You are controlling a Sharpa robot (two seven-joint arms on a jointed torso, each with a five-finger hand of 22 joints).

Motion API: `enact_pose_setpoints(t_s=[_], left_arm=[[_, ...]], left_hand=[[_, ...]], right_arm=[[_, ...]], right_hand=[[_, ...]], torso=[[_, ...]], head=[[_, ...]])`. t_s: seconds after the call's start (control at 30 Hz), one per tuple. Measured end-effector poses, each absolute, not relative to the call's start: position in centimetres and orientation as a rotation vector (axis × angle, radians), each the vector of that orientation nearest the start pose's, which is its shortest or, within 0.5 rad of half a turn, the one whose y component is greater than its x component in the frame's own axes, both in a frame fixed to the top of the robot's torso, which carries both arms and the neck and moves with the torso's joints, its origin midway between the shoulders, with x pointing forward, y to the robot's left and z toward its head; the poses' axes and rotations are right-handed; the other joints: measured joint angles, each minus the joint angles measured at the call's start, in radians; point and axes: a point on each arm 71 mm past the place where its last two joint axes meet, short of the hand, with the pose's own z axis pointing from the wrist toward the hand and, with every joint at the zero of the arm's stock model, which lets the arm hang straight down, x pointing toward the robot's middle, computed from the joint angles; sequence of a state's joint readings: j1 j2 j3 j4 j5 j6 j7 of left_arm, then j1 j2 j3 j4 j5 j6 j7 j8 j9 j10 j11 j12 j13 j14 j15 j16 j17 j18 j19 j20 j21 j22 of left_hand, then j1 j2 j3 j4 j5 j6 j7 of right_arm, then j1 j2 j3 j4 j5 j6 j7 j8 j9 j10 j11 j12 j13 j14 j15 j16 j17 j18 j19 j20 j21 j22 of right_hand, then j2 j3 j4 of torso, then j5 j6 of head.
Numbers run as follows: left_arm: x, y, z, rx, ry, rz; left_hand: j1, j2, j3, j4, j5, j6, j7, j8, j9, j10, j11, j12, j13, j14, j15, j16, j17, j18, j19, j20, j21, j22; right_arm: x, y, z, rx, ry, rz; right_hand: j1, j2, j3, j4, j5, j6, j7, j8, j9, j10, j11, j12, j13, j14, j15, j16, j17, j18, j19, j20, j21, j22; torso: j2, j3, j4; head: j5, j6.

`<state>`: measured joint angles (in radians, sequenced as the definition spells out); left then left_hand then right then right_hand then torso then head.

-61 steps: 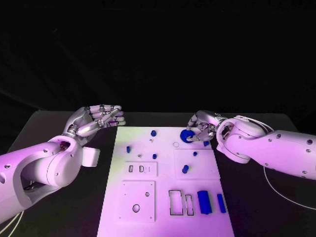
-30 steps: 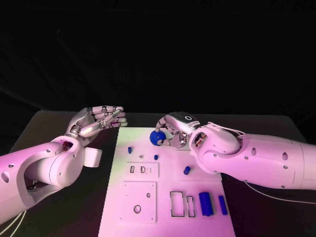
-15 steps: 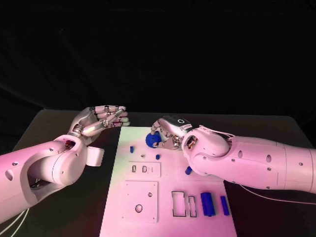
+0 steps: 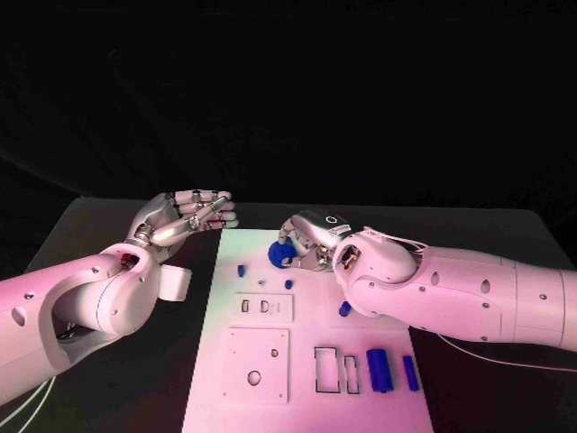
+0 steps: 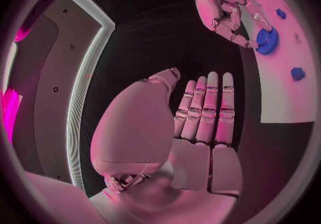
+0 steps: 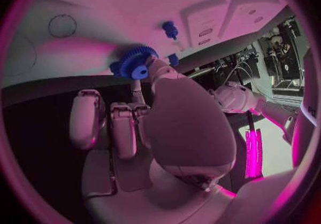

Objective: Assemble the parts on the task board

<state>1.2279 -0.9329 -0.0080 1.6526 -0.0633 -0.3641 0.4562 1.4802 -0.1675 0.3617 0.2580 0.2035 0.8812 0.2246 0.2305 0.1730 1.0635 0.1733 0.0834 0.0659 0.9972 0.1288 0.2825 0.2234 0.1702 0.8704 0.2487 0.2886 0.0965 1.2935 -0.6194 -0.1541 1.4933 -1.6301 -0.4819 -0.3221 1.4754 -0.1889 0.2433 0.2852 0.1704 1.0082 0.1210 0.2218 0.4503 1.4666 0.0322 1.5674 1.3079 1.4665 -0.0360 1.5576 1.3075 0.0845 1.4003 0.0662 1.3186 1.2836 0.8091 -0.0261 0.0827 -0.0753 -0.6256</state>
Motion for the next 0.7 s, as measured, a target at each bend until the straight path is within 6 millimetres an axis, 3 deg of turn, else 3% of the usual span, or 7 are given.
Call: enact_pose_setpoints(t_s=[0.13, 0.2, 0.33, 0.5, 0.7], left_arm=[[47.33, 21.76, -13.76, -0.980, 1.312, -1.589], [47.32, 21.76, -13.76, -0.980, 1.312, -1.589], [47.32, 21.74, -13.76, -0.981, 1.313, -1.590], [47.32, 21.74, -13.77, -0.981, 1.313, -1.590], [47.32, 21.80, -13.77, -0.981, 1.313, -1.588]], left_hand=[[0.000, 0.000, 0.000, 0.000, 0.000, 0.000, 0.000, 0.000, 0.000, 0.000, 0.000, 0.000, 0.000, 0.000, 0.000, 0.000, 0.000, 0.000, 0.000, 0.000, 0.000, 0.000], [0.000, 0.000, 0.000, 0.000, 0.000, 0.000, 0.000, 0.000, 0.000, 0.000, 0.000, 0.000, 0.000, 0.000, 0.000, 0.000, 0.001, 0.000, 0.000, 0.000, 0.000, 0.000], [0.000, 0.000, 0.000, 0.000, 0.000, 0.000, 0.000, 0.000, 0.000, 0.000, 0.000, 0.000, 0.000, 0.000, 0.000, 0.000, 0.001, 0.000, 0.000, 0.000, 0.000, 0.000], [0.000, 0.000, 0.000, 0.000, 0.000, 0.000, 0.000, 0.000, 0.000, 0.000, 0.000, 0.000, 0.000, 0.000, 0.000, 0.000, 0.001, 0.000, 0.000, 0.000, 0.000, 0.000], [0.000, 0.000, 0.000, 0.000, 0.000, 0.000, 0.000, 0.000, 0.000, 0.000, 0.000, 0.000, 0.000, 0.000, 0.000, 0.000, 0.001, 0.000, 0.000, 0.000, 0.000, 0.000]], right_arm=[[48.76, -10.47, -16.75, -0.264, 1.482, 0.580], [48.81, -10.43, -16.79, -0.265, 1.483, 0.579], [48.87, -10.35, -16.87, -0.267, 1.487, 0.579], [48.89, -10.34, -16.91, -0.267, 1.490, 0.580], [48.95, -10.46, -16.97, -0.264, 1.496, 0.580]], right_hand=[[-0.009, -0.009, 0.007, 0.002, 0.000, 0.004, 0.000, -0.007, -0.002, 0.000, 0.000, 0.000, 0.000, 0.000, 0.000, 0.000, 0.000, 0.000, 0.000, 0.000, 0.000, -0.004], [-0.023, -0.023, 0.009, 0.003, 0.000, 0.010, 0.000, -0.024, -0.008, 0.000, 0.001, 0.000, 0.000, 0.000, 0.000, 0.000, 0.000, 0.000, -0.001, 0.001, -0.006, -0.006], [-0.046, -0.043, -0.002, 0.005, 0.004, -0.028, 0.013, -0.050, -0.017, 0.001, 0.012, -0.002, 0.000, 0.000, 0.011, 0.000, 0.000, 0.000, -0.007, 0.012, -0.010, -0.009], [-0.091, -0.044, -0.055, 0.005, 0.002, -0.043, 0.021, -0.072, -0.024, -0.001, 0.017, -0.012, 0.000, 0.000, 0.018, 0.000, 0.000, 0.000, -0.008, 0.018, -0.019, -0.012], [-0.133, -0.030, -0.106, 0.007, 0.002, -0.056, 0.024, -0.084, -0.025, -0.002, 0.024, -0.012, 0.000, -0.002, 0.020, 0.000, 0.000, 0.000, -0.007, 0.025, -0.019, -0.012]], torso=[[0.000, 0.0003, -0.0011], [0.000, 0.0002, -0.0013], [0.000, 0.0002, -0.0013], [0.000, 0.0001, -0.0004], [-0.001, -0.0009, 0.0000]], head=[[0.001, 0.000], [0.001, 0.000], [0.001, 0.000], [-0.001, -0.001], [-0.001, -0.001]])
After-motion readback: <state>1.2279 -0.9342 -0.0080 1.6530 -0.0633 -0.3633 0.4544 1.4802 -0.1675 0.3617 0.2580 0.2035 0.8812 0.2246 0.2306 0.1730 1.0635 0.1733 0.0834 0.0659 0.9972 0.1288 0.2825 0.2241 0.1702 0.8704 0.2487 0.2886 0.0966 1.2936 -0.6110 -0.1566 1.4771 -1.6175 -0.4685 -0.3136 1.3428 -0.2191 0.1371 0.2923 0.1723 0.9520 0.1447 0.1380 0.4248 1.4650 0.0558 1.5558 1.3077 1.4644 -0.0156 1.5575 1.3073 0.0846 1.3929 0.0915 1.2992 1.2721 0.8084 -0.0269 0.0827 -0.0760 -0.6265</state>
